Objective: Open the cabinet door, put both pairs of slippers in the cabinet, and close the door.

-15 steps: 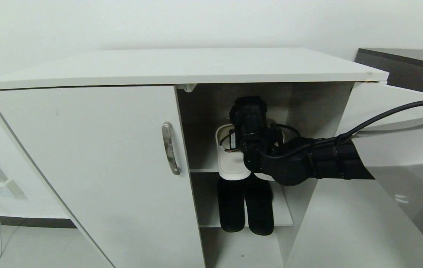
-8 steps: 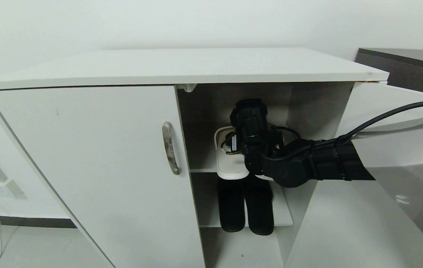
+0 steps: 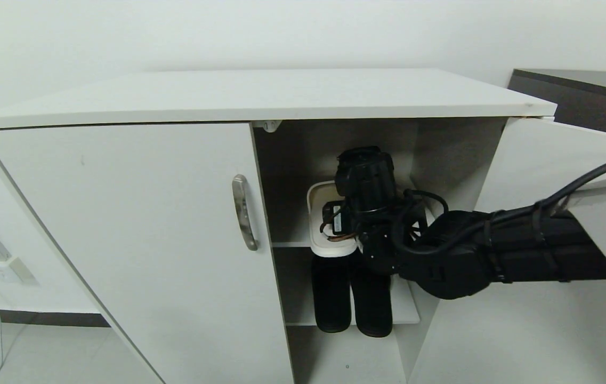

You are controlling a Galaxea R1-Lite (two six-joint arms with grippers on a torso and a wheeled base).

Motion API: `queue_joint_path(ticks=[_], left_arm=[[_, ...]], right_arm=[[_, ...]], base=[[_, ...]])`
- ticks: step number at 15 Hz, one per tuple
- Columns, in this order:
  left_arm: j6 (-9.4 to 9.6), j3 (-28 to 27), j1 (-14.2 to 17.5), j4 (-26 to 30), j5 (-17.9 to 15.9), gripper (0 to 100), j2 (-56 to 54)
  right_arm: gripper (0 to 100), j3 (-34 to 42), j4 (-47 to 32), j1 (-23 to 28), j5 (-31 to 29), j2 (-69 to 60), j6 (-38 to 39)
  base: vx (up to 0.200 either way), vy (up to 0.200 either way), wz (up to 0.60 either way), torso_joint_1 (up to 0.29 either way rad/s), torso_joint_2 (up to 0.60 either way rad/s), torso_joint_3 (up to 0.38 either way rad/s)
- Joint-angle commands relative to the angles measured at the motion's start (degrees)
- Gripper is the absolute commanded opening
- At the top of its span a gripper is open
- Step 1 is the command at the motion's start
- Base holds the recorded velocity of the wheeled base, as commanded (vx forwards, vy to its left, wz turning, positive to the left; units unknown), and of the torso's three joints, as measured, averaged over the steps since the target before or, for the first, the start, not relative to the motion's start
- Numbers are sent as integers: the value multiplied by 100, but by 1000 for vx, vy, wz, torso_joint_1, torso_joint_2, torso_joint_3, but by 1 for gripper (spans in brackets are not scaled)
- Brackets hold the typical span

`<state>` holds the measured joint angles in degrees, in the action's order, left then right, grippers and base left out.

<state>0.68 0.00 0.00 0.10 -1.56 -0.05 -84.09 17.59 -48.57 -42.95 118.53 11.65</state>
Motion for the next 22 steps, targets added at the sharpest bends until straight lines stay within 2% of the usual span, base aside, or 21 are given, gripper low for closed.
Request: queue_joint_path(ticks=[1, 4, 9, 11, 12, 17, 22], left_arm=[[2, 0, 9, -1, -2, 0, 5], [-7, 0, 0, -10, 7, 0, 5], [2, 0, 9, -1, -2, 0, 5], [2, 0, 0, -1, -2, 0, 5], [2, 0, 0, -1, -2, 0, 14], [2, 0, 0, -1, -2, 0, 5], [-7, 0, 0, -1, 7, 0, 5]], right_arm=[[100, 692, 236, -206, -3, -647, -5], [100, 1721, 684, -469, 67, -1324, -23], [100, 3443, 1642, -575, 1219, -2326, -84], [100, 3935, 2099, -610, 1632, -2440, -366], [0, 4041, 2328, -654, 1676, -2422, -497], [0, 4058, 2407, -724, 1702, -2361, -524], [0, 4129, 2407, -830, 1720, -2343, -524]], base=[[0, 0, 0, 0, 0, 0], [0, 0, 0, 0, 0, 0], [0, 0, 0, 0, 0, 0], [0, 0, 0, 0, 0, 0], [0, 0, 0, 0, 0, 0], [0, 0, 0, 0, 0, 0], [-200, 0, 0, 2, 3, -2]])
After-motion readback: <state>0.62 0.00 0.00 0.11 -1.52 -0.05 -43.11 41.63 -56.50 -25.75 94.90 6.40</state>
